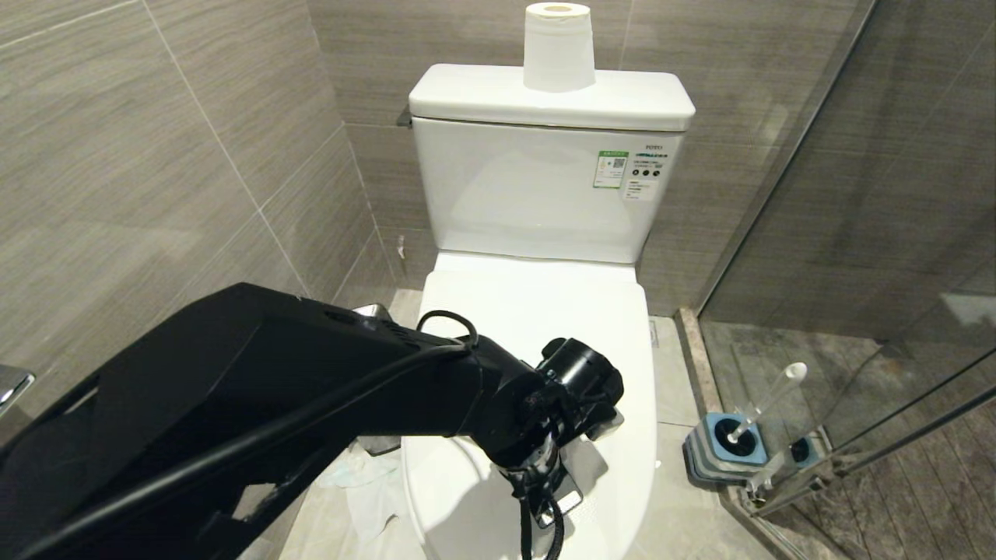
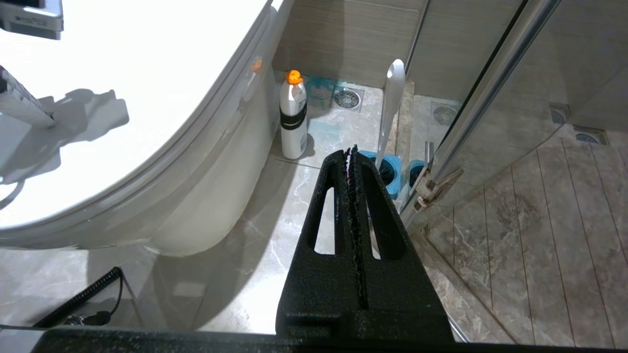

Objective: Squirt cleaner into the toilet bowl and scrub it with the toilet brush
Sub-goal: Close the toilet lid

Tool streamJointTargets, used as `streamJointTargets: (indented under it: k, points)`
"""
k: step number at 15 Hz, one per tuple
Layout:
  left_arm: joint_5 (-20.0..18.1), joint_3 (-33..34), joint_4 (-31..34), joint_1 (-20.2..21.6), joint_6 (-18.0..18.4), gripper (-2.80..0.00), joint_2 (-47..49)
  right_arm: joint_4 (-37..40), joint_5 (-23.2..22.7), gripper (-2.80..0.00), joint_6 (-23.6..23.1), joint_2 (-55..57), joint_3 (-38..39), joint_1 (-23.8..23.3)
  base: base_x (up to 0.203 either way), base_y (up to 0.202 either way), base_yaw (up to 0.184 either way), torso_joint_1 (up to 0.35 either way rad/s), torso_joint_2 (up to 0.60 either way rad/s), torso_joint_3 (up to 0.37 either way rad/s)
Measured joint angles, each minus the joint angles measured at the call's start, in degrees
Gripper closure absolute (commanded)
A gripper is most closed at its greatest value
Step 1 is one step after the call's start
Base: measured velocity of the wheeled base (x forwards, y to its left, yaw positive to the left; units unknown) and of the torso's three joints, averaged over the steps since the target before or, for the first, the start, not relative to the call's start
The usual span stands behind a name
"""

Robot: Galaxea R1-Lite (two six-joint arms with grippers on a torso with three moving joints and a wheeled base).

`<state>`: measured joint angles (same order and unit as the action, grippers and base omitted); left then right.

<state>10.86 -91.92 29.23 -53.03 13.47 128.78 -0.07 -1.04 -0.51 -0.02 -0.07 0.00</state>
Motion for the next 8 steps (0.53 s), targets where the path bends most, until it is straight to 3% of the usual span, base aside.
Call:
streamJointTargets:
  k: [8]
  points:
    - [1.68, -2.25, 0.65, 0.47, -2.01, 0.00, -6.18, 0.00, -0.01, 0.00, -0.01, 0.00, 0.00, 0.00, 0.000, 0.000, 0.000, 0.000, 0.00, 0.000]
